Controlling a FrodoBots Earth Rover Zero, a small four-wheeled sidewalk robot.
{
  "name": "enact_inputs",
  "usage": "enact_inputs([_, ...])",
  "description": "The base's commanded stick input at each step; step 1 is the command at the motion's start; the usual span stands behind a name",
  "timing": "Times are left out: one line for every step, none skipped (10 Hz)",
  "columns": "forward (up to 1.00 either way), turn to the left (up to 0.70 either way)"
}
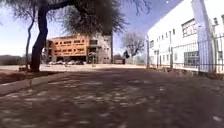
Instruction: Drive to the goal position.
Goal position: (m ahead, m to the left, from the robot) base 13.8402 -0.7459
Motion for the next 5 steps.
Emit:
enact_inputs([1.00, 0.00])
enact_inputs([1.00, 0.00])
enact_inputs([1.00, 0.00])
enact_inputs([1.00, 0.00])
enact_inputs([1.00, 0.00])
